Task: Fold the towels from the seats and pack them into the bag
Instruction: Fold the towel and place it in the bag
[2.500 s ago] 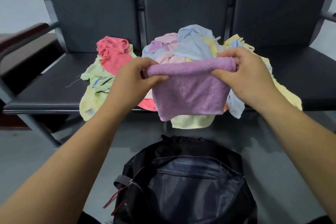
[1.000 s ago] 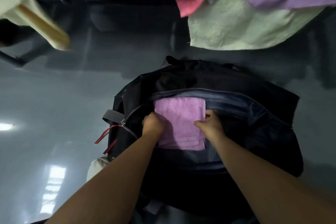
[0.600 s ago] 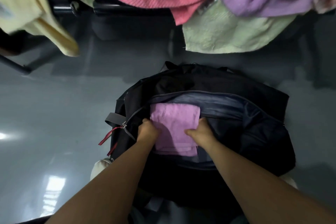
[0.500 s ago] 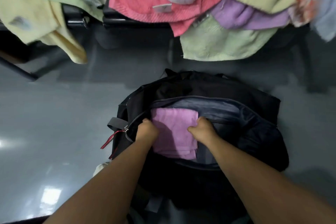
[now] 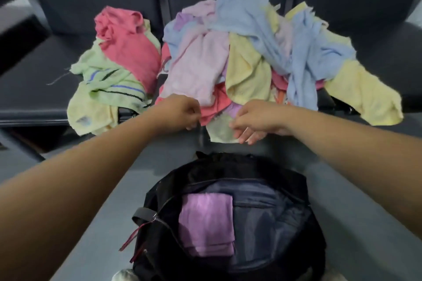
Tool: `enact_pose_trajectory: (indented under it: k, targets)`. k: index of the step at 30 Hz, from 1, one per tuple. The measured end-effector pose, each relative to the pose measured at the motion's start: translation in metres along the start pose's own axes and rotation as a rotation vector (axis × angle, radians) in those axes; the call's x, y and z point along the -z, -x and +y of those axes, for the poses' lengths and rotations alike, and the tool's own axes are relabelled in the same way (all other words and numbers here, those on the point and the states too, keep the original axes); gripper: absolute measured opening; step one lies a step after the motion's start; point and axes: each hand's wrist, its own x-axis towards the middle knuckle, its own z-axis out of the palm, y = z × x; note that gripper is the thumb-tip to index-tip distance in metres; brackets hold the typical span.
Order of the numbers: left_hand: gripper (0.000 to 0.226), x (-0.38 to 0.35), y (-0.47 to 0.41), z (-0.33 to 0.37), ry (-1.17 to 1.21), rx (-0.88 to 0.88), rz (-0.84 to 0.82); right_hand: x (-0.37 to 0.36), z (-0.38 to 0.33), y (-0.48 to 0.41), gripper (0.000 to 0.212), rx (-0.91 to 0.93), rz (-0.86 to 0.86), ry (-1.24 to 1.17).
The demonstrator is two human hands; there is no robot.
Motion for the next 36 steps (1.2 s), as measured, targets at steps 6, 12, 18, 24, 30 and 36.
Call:
enact_pose_trajectory:
  k: [6,12,18,24,30,36]
  targets:
    - [0.019,0.050,-0.042,0.027,0.084,0.038,0.382,0.065,-0.052,0.017,0.032,0.242,0.563,0.277]
    - [0.051,0.025,-0.083,0.027,0.285,0.239,0.238,0.073,-0.025,-0.019,0.076,0.124,0.657,0.379]
    - [0.061,0.005,-0.104,0.015,0.218,0.250,0.271,0.087,-0.017,-0.053,0.030,0.192,0.809,0.165]
    - [0.053,0.004,-0.102,0.018,0.359,0.264,0.252,0.108,-0.016,-0.048,0.043,0.353,0.886,0.015]
    - [0.063,0.032,-0.075,0.041,0.639,-0.005,0.515,0.101,-0.049,0.011,0.027,0.644,0.747,-0.014]
    - [0.035,0.087,-0.051,0.085,0.386,-0.391,0.355,0.101,-0.081,0.079,0.030,0.806,0.509,-0.125]
